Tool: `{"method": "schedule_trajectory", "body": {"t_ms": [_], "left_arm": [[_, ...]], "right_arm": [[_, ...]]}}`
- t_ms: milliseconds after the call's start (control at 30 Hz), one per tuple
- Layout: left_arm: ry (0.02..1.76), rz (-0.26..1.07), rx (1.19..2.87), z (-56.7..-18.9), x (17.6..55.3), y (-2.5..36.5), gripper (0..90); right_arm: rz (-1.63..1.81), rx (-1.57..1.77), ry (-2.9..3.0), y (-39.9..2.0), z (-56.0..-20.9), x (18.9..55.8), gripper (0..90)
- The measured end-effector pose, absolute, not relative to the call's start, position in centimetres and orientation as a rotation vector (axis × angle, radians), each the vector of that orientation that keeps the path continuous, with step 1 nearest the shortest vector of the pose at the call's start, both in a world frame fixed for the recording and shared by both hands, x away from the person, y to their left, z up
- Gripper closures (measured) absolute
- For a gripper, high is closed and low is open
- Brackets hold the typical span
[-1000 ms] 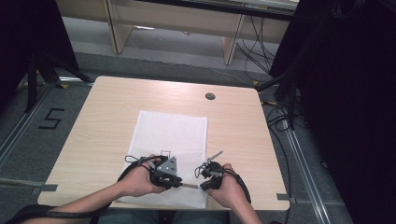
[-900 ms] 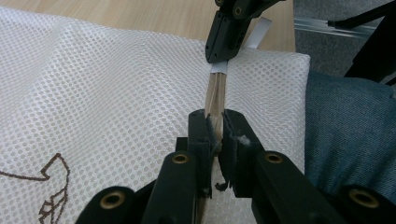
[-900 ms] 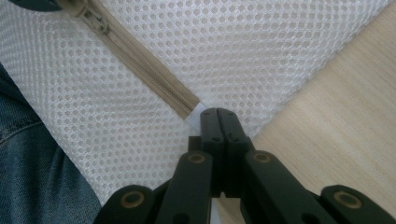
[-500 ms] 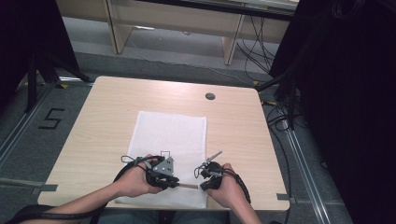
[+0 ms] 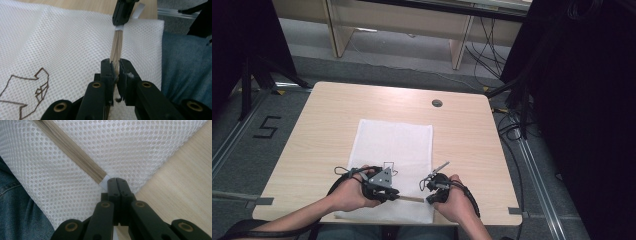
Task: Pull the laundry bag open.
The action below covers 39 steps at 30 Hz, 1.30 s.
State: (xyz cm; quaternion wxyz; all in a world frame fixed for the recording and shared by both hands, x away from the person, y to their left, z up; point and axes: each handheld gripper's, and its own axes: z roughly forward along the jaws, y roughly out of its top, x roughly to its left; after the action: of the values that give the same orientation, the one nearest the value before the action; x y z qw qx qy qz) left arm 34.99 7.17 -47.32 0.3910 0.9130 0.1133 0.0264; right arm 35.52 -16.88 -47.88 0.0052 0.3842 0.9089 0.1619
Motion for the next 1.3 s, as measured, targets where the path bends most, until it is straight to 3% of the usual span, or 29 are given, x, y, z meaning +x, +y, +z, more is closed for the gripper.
{"method": "schedule_trajectory", "body": {"t_ms": [1300], "left_arm": [[0.303, 0.083, 2.330, -47.0, 34.8, 9.0, 81.9]], "right_arm": [[0.508, 1.180, 2.845, -17.0, -47.9, 35.6, 90.0]]}}
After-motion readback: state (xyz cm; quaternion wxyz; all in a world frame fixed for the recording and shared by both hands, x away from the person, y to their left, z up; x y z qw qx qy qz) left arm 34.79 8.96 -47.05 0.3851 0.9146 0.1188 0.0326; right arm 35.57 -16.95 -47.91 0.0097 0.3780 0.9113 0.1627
